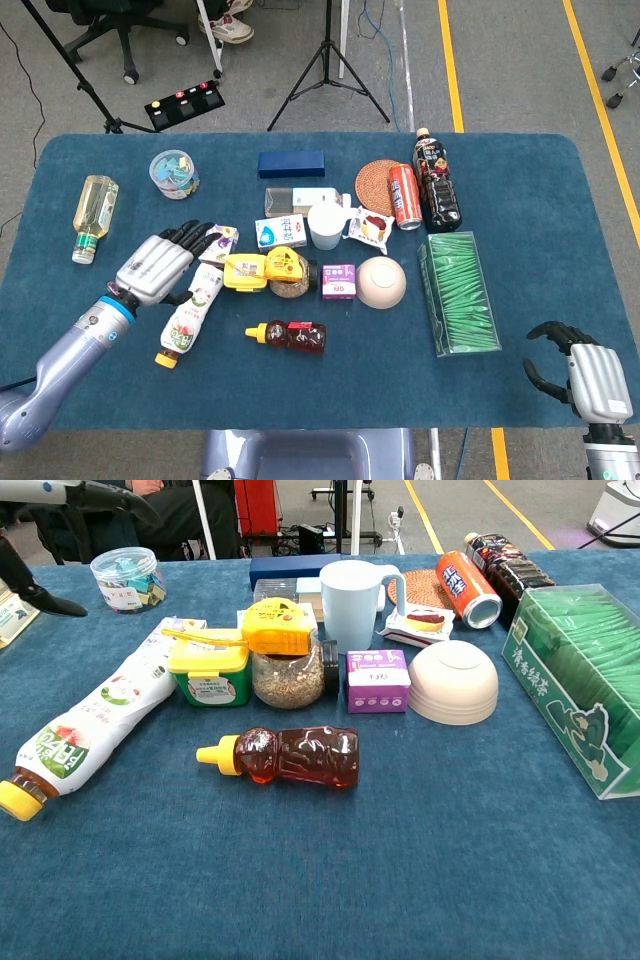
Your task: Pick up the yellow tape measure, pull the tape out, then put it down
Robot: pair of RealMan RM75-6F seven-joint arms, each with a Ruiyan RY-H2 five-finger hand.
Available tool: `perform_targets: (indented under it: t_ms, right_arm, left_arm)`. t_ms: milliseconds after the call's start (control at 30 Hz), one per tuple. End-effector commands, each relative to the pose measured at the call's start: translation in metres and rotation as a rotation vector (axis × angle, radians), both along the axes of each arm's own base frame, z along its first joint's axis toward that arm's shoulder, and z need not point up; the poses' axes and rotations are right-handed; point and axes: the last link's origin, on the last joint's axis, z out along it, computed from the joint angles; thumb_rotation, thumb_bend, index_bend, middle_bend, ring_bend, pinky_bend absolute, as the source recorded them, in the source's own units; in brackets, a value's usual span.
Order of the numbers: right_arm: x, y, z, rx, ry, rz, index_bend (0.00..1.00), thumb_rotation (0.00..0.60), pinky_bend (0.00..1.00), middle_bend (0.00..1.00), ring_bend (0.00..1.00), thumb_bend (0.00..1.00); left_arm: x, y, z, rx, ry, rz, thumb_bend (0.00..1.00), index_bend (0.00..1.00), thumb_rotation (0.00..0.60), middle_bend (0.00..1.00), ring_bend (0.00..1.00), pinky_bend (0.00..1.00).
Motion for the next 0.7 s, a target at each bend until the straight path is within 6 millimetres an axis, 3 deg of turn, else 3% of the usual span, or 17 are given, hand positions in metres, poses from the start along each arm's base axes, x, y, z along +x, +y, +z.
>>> perform_targets:
  t_ms: [33,700]
  right_arm:
    - [0.001,0.000,0.000,0.000,0.001,0.002,0.41,0.600,0.44,0.39,0.40,0.33]
    - [-0.003,-0.004,0.000,0.007,0.002,-0.013,0.41,0.600,0.44,0.39,0.40,0.33]
  left_arm:
    - [0.006,0.007,-0.007,-0.019,0.001,-0.004,0.24,0.07,0.600,0.05,0.02,0.21]
    - [0.040,0.035,-0.054,-0.102,-0.027,-0.015,0.23,0.11,0.600,0.05,0.02,0.22]
